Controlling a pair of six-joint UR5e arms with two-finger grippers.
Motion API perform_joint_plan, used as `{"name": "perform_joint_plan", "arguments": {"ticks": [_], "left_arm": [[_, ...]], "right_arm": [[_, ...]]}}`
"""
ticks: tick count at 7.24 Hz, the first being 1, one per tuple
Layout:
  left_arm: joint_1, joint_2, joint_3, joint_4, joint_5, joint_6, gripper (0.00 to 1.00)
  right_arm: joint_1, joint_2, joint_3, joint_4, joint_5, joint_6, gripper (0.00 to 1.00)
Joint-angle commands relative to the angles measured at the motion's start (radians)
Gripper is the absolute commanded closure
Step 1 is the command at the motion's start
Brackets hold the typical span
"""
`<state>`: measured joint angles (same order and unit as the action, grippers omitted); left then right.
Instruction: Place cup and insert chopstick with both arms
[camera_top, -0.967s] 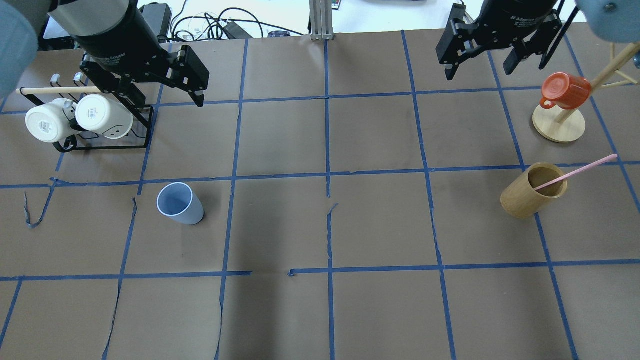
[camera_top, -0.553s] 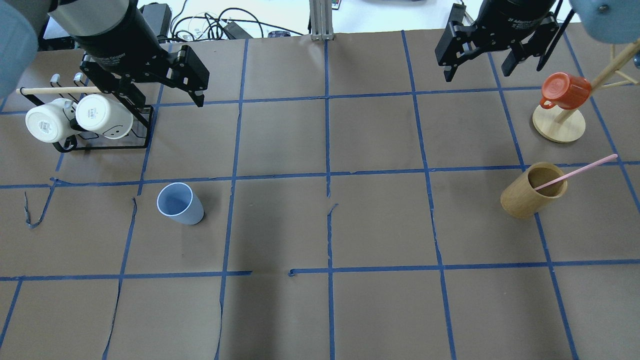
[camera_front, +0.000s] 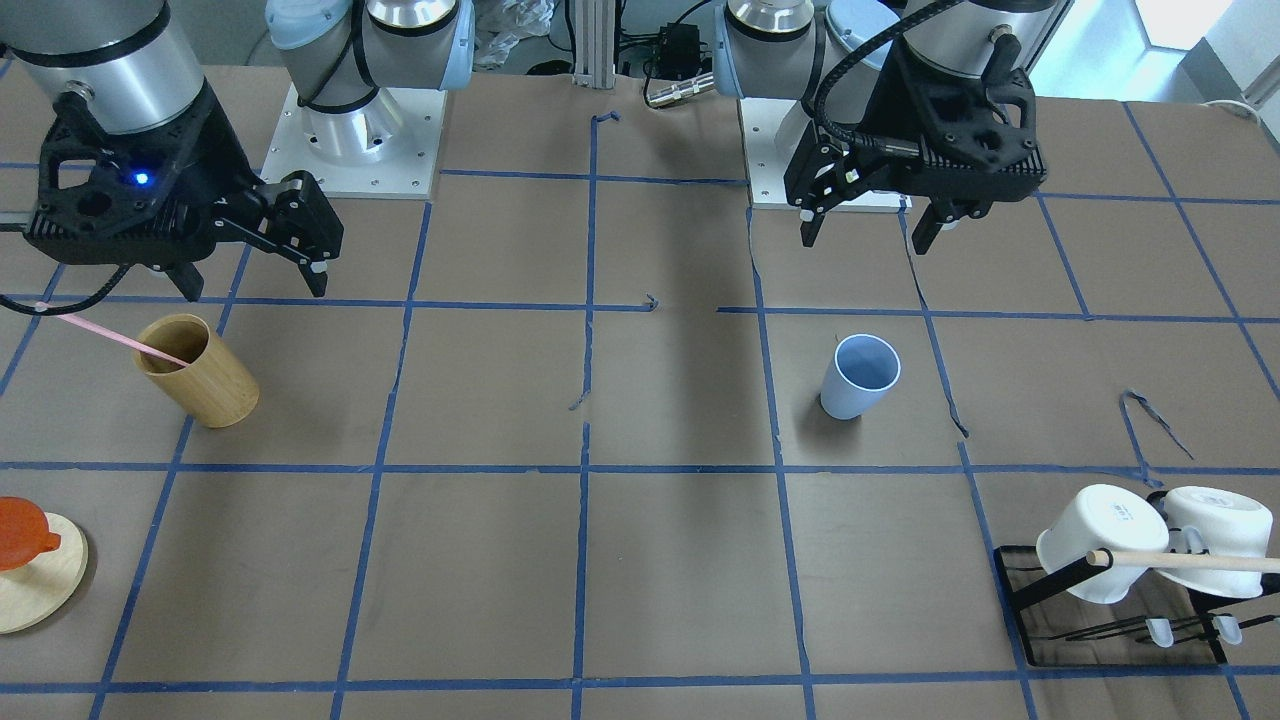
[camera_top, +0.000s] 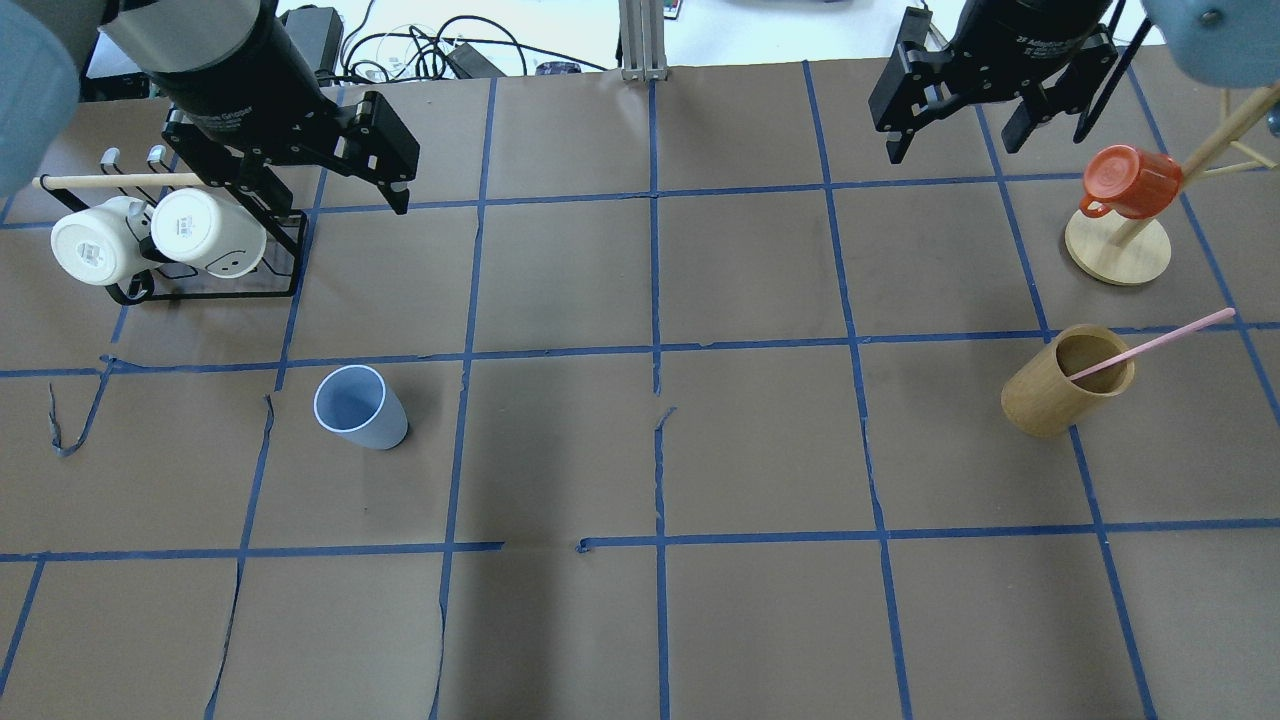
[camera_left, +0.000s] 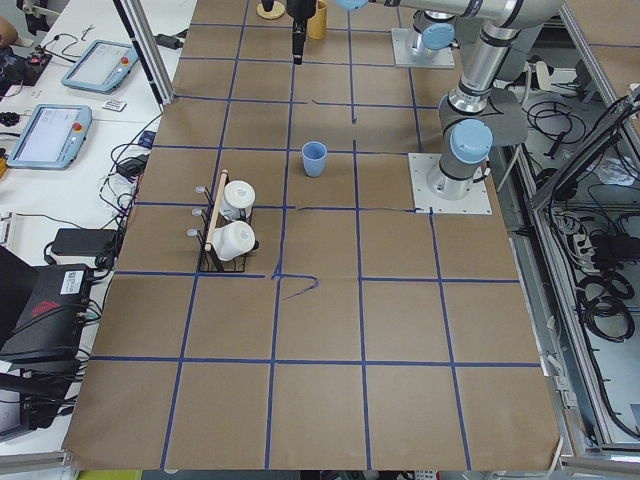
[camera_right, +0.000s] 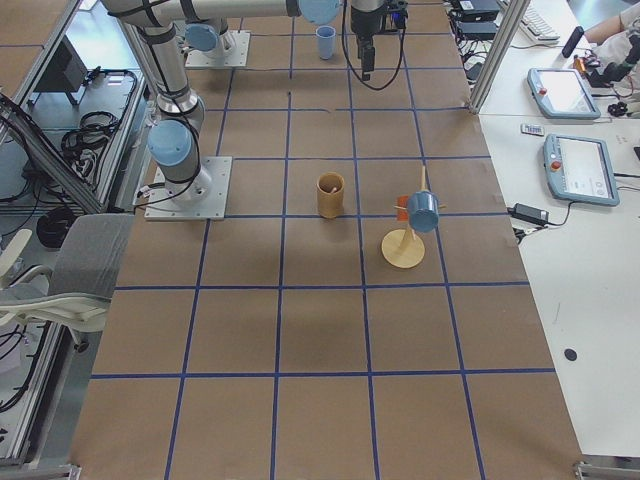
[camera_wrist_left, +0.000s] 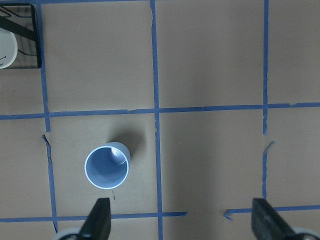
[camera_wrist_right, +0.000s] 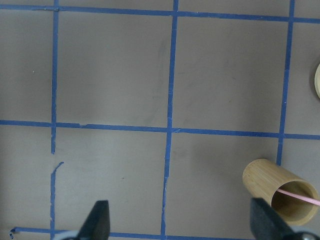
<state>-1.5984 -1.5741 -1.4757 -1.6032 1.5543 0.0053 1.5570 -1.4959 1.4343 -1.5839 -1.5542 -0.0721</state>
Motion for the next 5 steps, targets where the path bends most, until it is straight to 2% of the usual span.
{"name": "perform_joint_plan", "arguments": {"ticks": [1,5], "left_arm": [[0.002,-0.001,0.0,0.002,0.0,0.005,0.0],[0.035,-0.049,-0.015,-0.012,0.004,0.004,0.0]], "right_arm": [[0.0,-0.001,0.0,-0.002,0.006,-0.002,0.0],[0.0,-0.001,0.0,-0.004,0.008,-0.002,0.0]]}}
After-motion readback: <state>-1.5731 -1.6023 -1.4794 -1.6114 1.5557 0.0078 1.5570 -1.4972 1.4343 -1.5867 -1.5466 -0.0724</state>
